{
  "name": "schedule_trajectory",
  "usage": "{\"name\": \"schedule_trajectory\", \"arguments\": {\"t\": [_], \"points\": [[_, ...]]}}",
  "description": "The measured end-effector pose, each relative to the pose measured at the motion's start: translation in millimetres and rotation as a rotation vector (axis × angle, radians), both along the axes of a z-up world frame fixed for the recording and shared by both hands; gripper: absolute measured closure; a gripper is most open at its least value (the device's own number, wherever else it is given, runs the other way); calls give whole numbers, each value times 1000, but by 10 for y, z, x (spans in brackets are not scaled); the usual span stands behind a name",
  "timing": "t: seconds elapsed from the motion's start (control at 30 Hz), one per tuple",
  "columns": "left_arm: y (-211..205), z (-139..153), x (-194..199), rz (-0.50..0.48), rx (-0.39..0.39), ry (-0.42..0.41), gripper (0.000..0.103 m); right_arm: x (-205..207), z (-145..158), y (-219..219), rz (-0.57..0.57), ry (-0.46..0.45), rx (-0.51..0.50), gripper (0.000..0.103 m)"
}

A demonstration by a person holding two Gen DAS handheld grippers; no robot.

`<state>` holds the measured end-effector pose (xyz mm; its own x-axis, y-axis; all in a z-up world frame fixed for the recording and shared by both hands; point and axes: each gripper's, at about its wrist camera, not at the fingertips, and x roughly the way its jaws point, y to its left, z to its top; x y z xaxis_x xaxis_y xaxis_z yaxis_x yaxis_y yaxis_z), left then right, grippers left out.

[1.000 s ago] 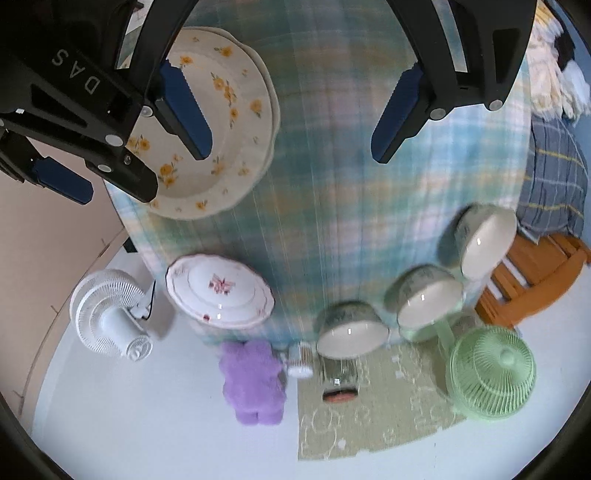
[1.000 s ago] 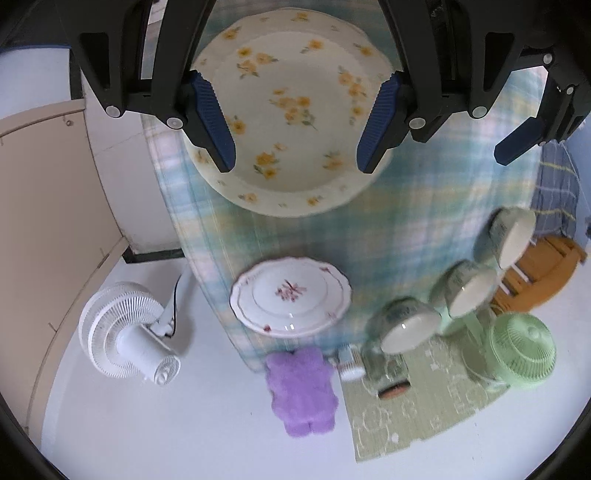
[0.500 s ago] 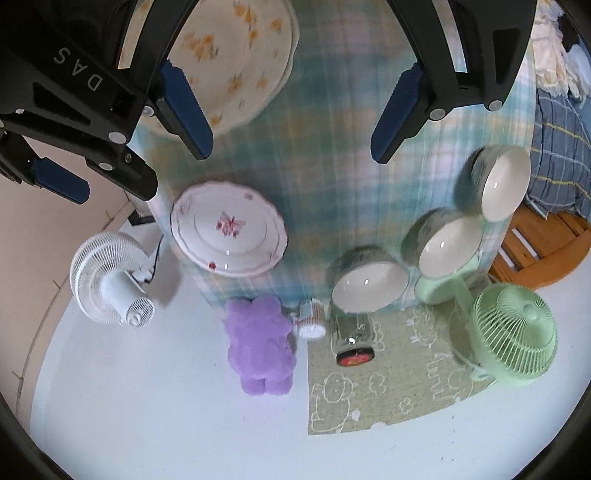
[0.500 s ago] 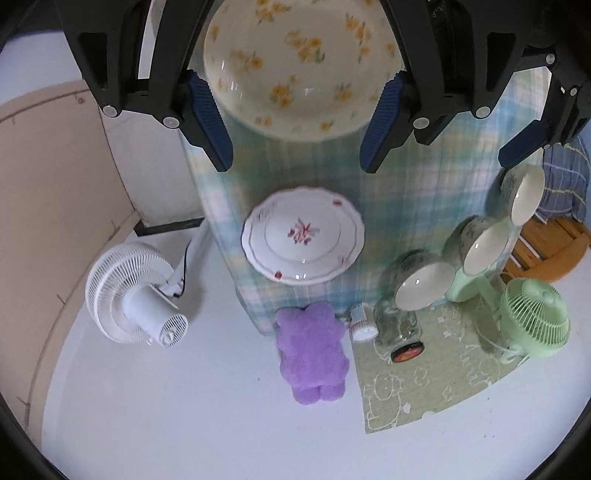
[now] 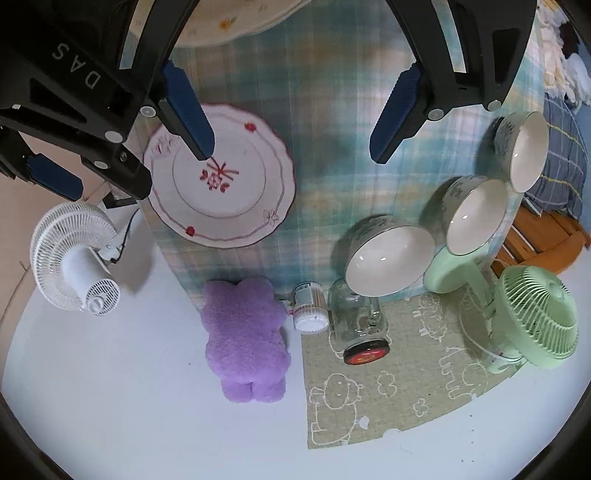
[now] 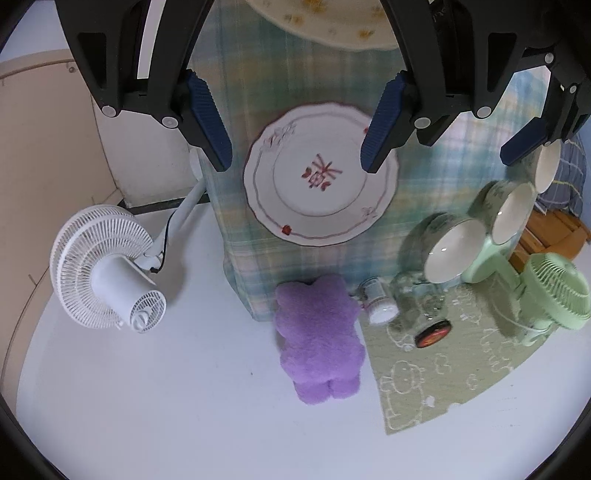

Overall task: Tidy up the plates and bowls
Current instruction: 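Move both grippers toward the white plate with red pattern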

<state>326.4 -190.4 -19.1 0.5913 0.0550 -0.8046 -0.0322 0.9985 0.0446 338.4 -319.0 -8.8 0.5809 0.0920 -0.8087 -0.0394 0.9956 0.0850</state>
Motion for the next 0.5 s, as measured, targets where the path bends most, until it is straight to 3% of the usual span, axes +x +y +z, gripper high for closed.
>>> {"name": "schedule_trajectory", "arguments": {"t": [0.23, 0.5], "points": [[-60, -274, 371, 38, -9, 37, 17, 390, -279, -101, 4, 18, 9, 28], [-119, -617, 699, 42, -14, 103, 33, 778, -599, -151, 6, 71, -4, 28]]}}
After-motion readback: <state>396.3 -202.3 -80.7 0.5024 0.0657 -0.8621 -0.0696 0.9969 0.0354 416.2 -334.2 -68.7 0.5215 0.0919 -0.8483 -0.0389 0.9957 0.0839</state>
